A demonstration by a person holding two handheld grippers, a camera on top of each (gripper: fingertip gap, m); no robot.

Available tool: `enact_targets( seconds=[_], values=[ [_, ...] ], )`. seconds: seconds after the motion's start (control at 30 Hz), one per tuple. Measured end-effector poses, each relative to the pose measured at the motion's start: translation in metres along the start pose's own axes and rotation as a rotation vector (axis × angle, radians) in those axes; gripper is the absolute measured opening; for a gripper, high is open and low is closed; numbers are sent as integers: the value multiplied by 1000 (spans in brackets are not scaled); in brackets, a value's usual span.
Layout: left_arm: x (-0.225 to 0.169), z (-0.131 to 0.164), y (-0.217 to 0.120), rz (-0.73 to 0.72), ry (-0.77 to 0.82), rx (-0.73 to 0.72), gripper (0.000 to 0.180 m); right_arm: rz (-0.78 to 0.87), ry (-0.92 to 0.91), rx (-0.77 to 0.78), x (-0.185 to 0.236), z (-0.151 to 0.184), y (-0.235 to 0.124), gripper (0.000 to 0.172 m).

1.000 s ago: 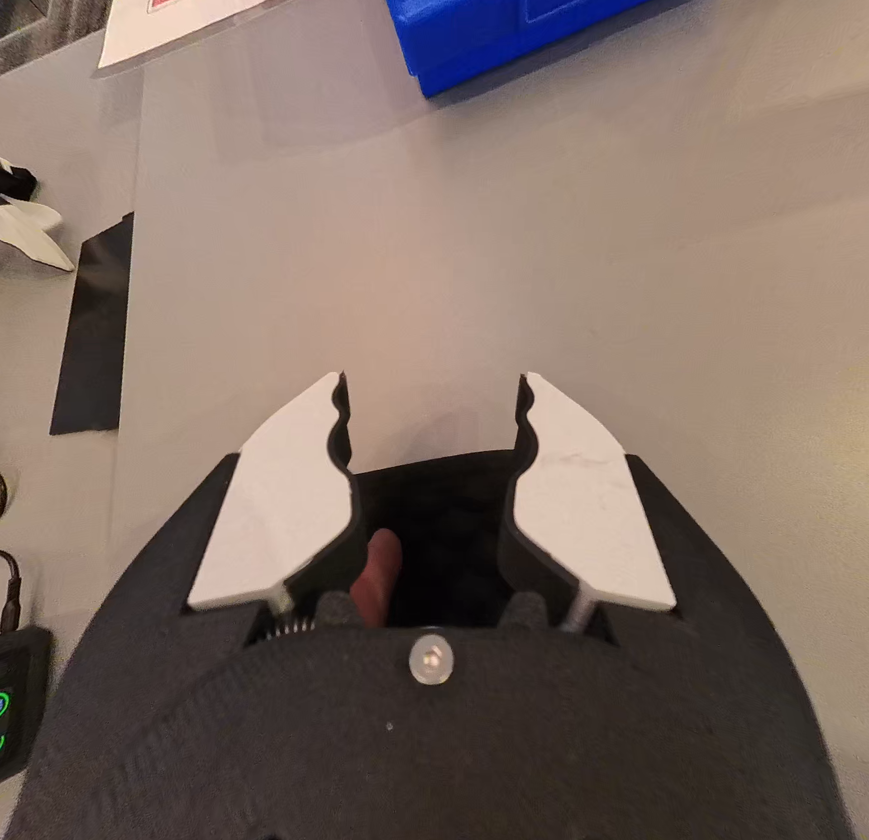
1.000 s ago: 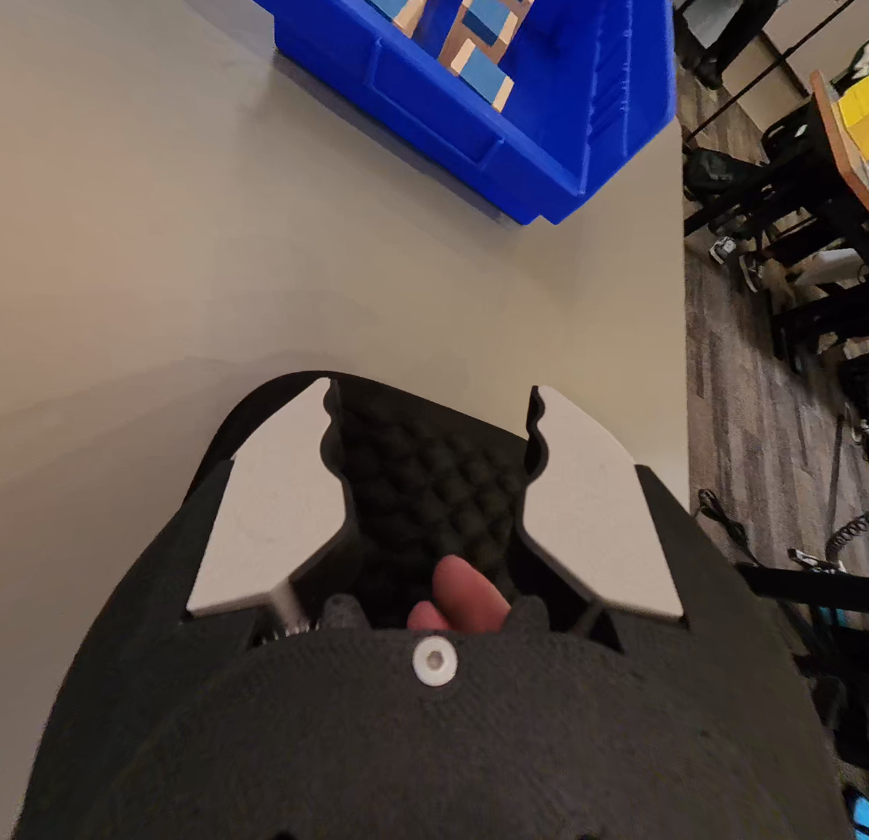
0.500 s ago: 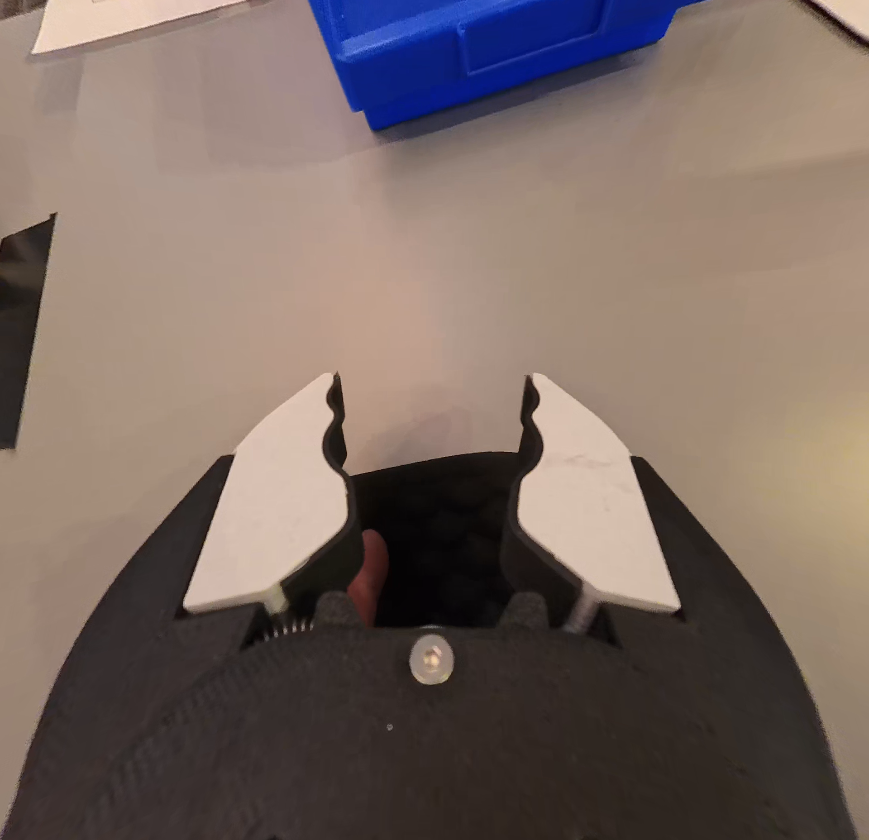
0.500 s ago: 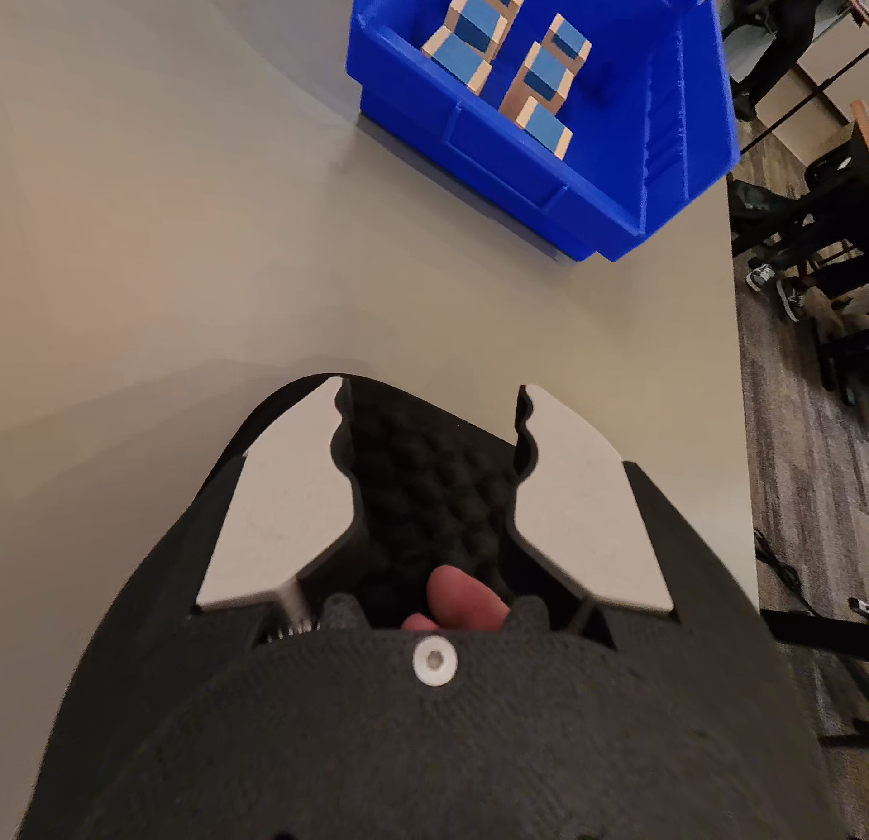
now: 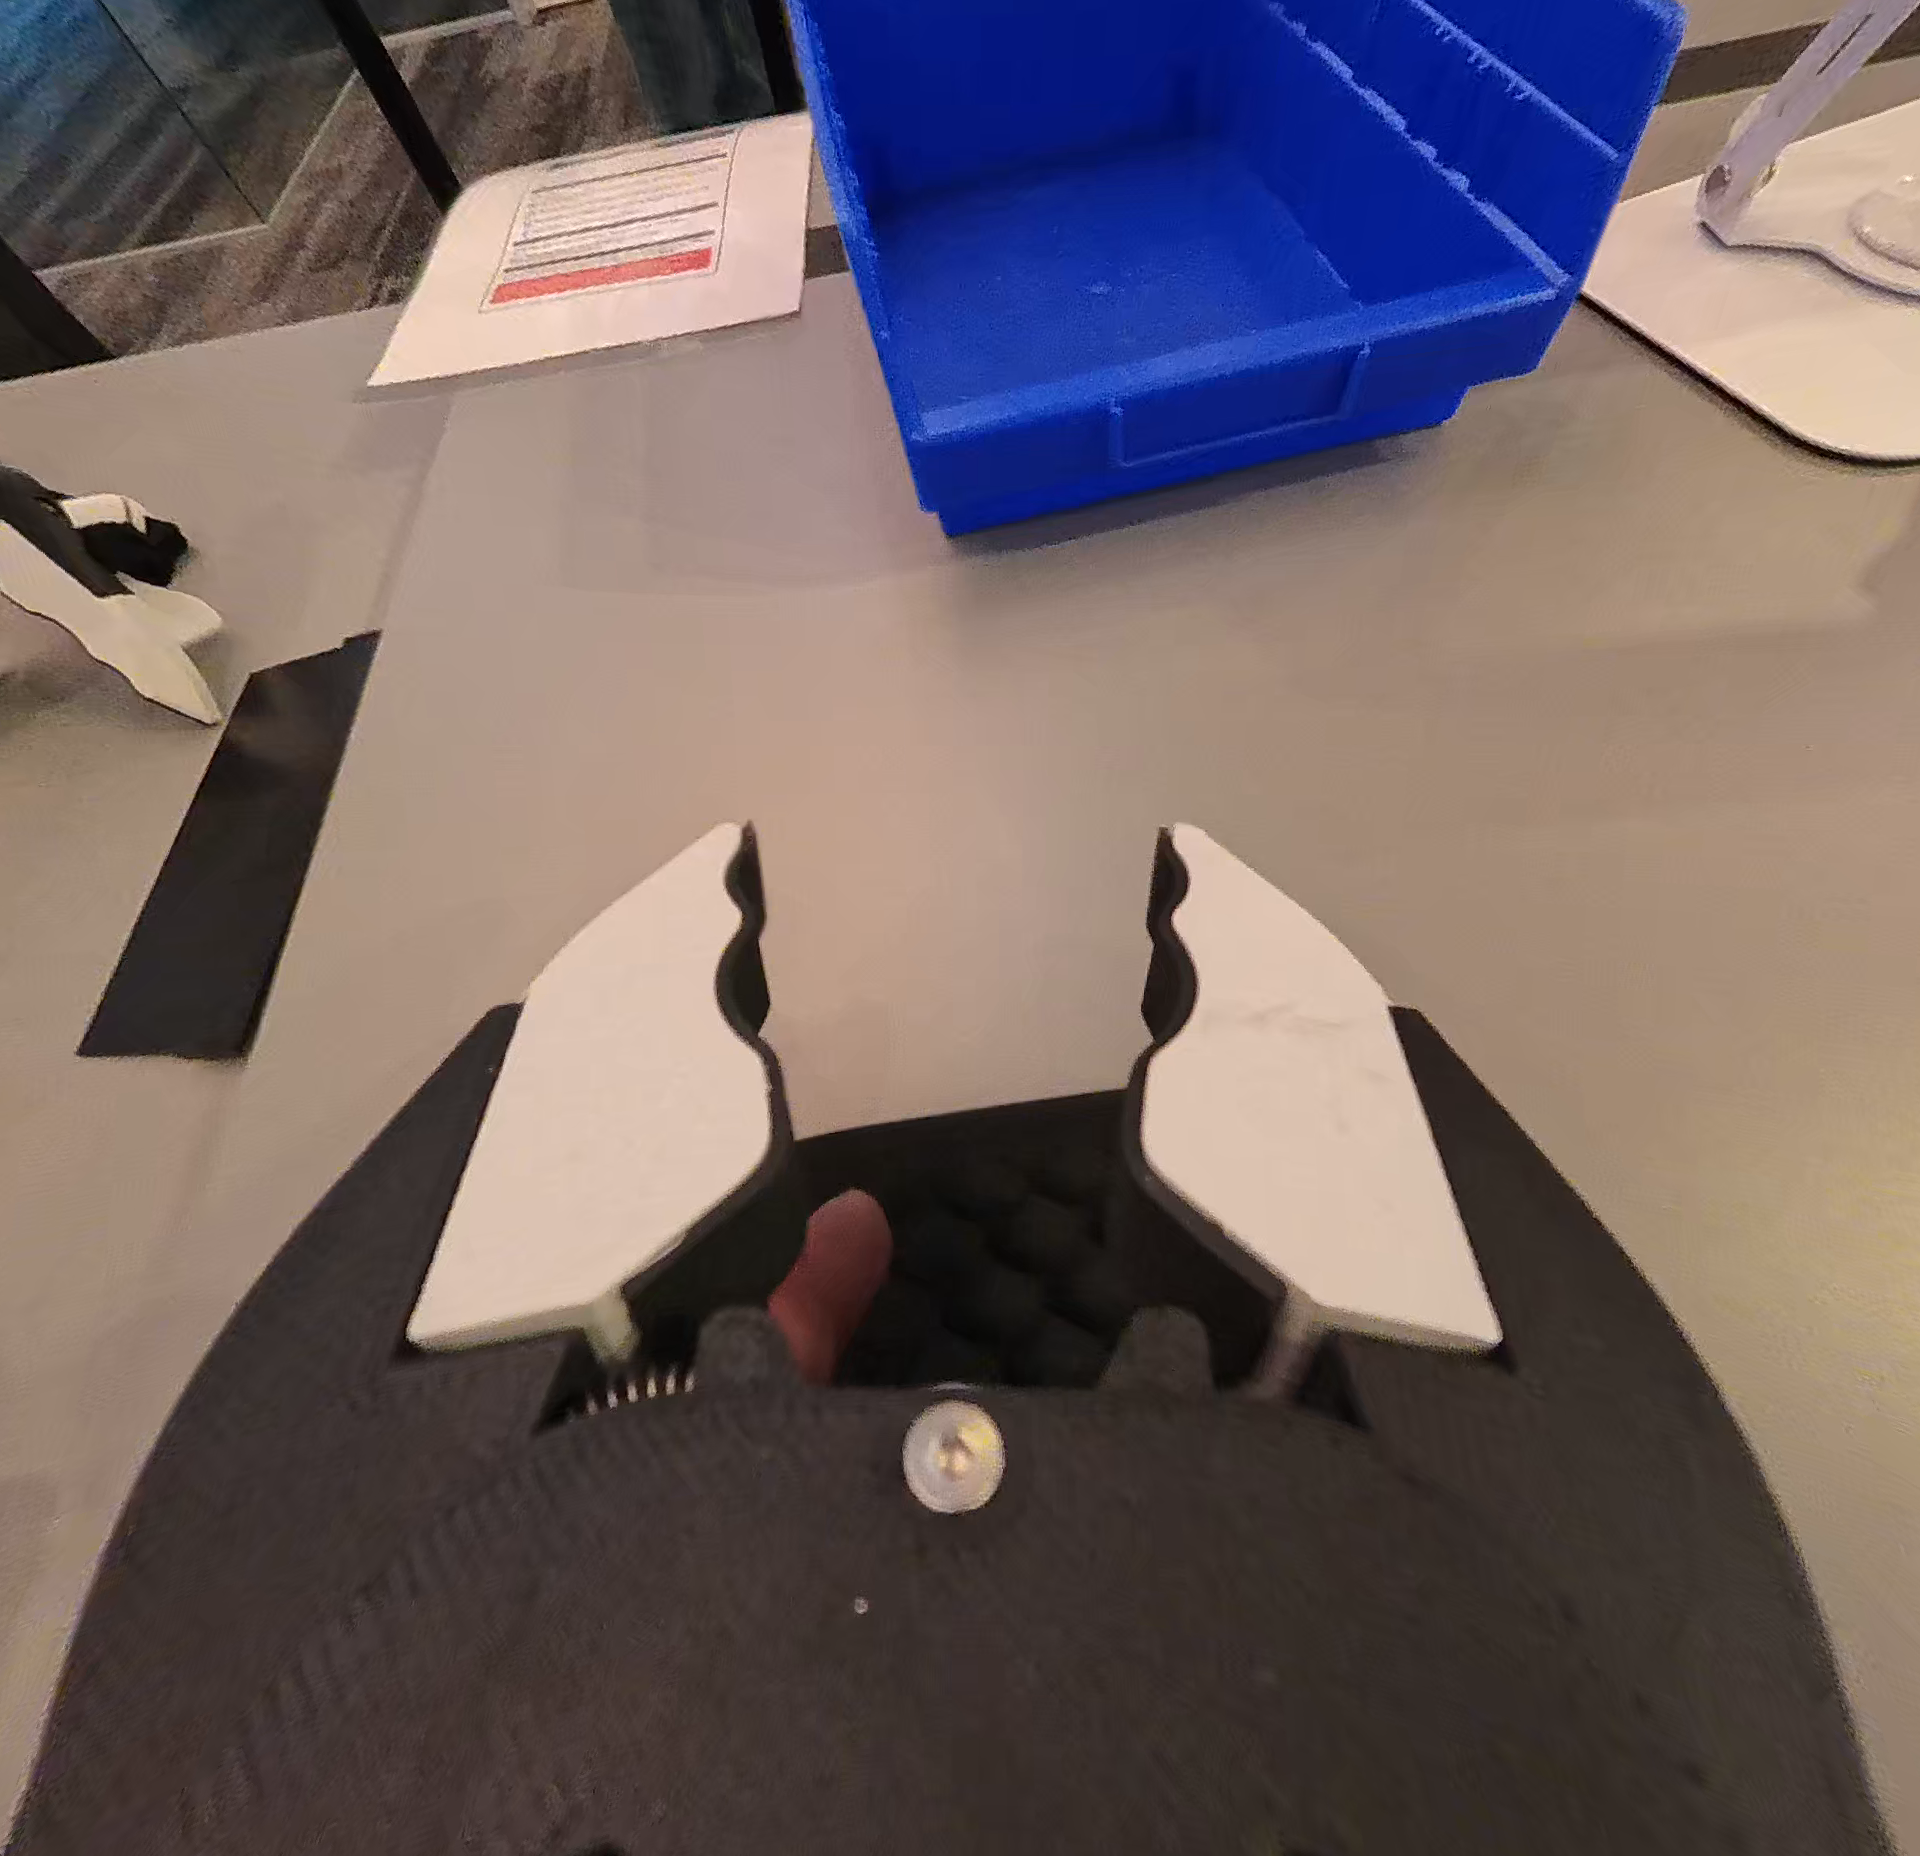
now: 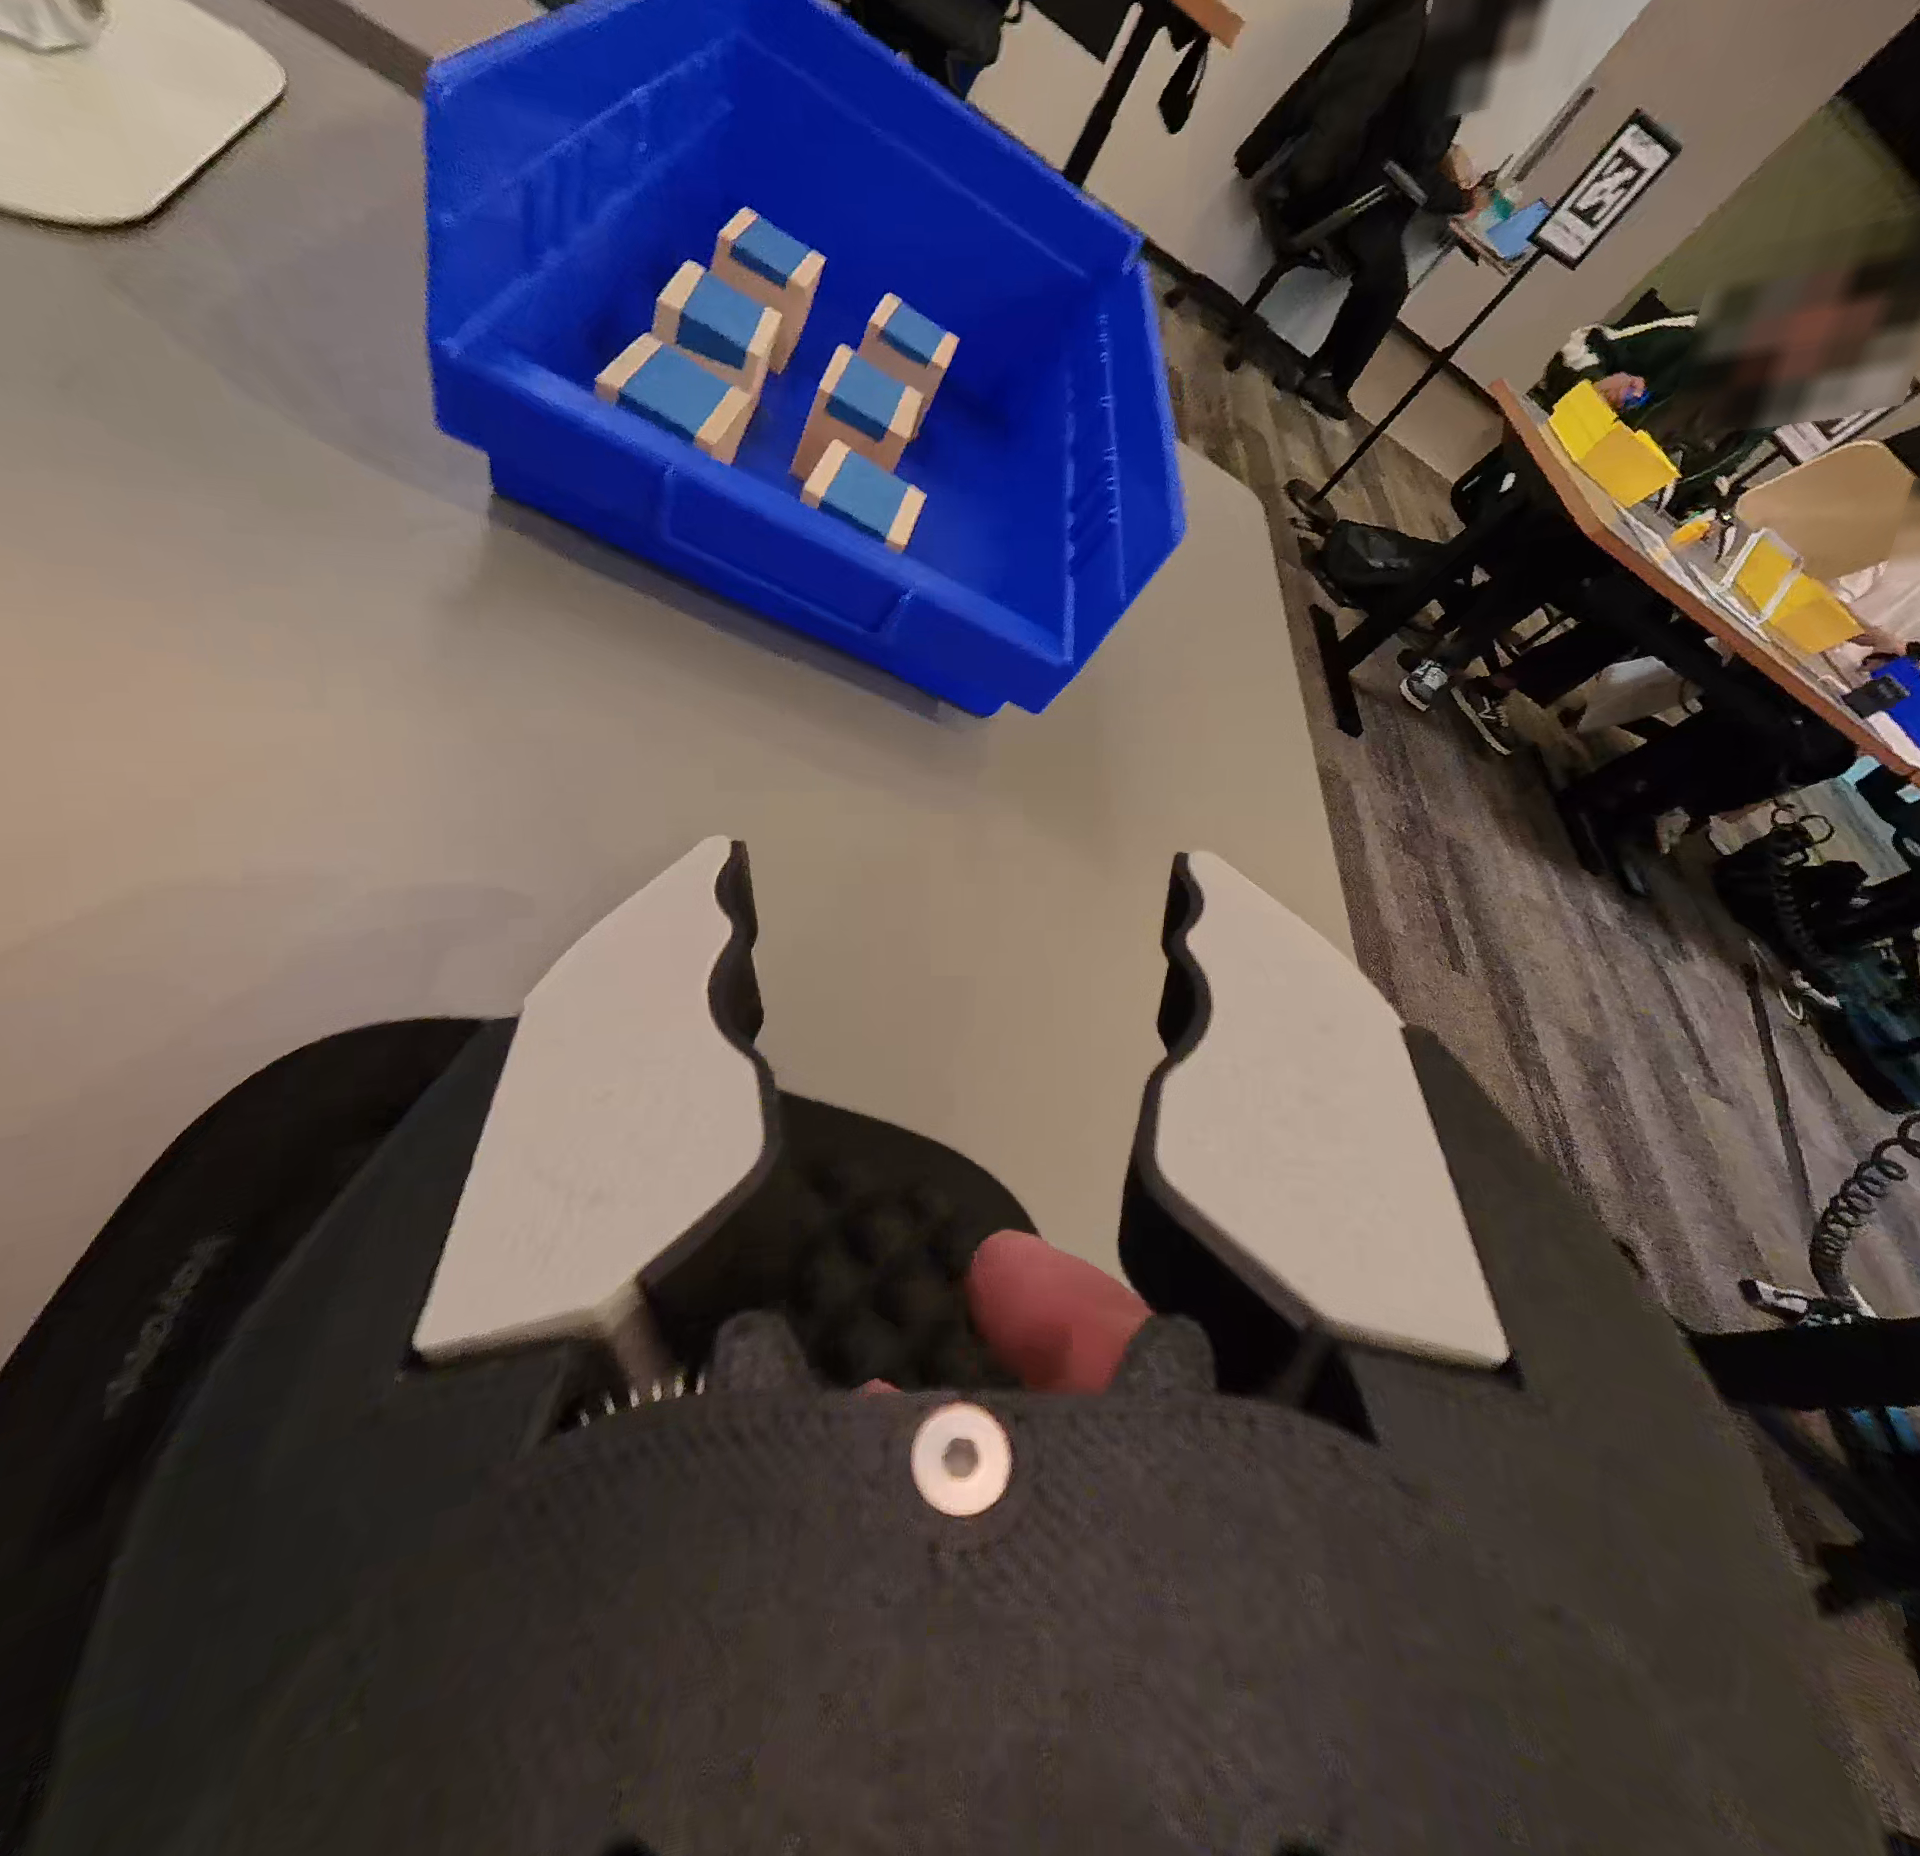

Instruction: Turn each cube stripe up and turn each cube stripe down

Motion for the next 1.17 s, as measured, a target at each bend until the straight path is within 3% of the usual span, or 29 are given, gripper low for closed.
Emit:
enact_targets(
  seconds=[0.13, 0.27, 0.67, 1.17],
  values=[
    [5, -2, 7, -12, -9, 29, 84, 39, 89, -62, -12, -5, 11, 77],
    [1, 13, 19, 24, -74, 61, 83, 76, 125, -84, -19, 1, 30, 76],
    [-7, 24, 29, 22, -7, 140, 81, 129, -134, -17, 7, 11, 43, 76],
    [-3, 21, 25, 76, -92, 98, 80, 151, -178, 21, 9, 15, 47, 77]
  ],
)
Point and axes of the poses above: each gripper's, where its closed fingertips meet, y out along the fingers, z out of its underside, x = y × z across the jaws, the point moved 2 cm from there along -y, back along the fingers, and after that the axes turned 2 degrees about z, right-handed, at the moved point
